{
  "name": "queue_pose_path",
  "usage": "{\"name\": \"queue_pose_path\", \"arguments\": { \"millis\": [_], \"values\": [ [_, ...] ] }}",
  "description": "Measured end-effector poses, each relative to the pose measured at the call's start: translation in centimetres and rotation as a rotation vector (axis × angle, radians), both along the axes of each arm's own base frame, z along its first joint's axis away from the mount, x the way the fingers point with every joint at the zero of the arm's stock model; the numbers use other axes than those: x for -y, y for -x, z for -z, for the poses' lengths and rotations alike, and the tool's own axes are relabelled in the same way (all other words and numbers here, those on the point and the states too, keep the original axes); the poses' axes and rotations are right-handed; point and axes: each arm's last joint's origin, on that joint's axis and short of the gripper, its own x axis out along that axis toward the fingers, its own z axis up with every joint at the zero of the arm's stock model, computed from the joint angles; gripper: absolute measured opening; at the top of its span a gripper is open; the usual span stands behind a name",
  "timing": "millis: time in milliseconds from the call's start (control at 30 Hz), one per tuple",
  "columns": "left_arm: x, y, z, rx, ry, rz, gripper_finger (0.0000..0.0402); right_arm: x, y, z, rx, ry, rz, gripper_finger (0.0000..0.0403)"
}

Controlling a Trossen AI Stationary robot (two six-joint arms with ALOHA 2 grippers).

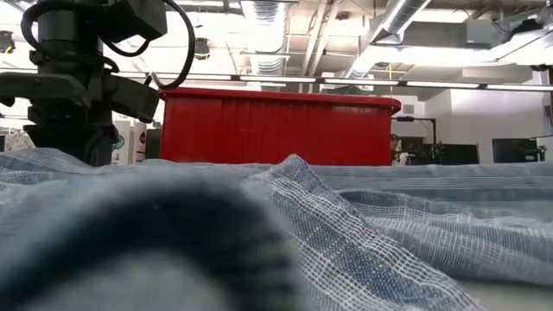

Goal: Fold Laundry from Bin
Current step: Fold the patterned blue shirt

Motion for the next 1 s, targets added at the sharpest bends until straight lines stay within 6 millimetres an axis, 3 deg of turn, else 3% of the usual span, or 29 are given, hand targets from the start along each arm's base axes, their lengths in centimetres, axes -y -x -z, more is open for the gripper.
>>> {"name": "queue_pose_path", "arguments": {
  "millis": [233,367,533,633,1000],
  "values": [
    [0.4,0.2,0.0,-0.022,0.055,0.008,0.0015,1.1,-0.5,-0.6,-0.195,-0.021,0.004,0.014],
    [1.2,0.4,0.0,-0.051,0.145,0.075,0.0015,0.7,-0.4,-0.5,-0.235,-0.082,-0.001,0.0165],
    [1.6,0.6,0.0,-0.062,0.184,0.124,0.0013,1.3,-1.3,-1.1,-0.041,0.065,-0.035,0.0167],
    [1.6,0.6,-0.1,-0.059,0.182,0.119,0.0006,2.9,-2.2,-1.1,0.018,0.201,-0.011,0.0157],
    [1.8,0.2,-0.2,-0.019,0.21,0.132,0.0,9.1,-7.1,0.3,0.09,0.445,-0.028,0.0129]
  ]
}}
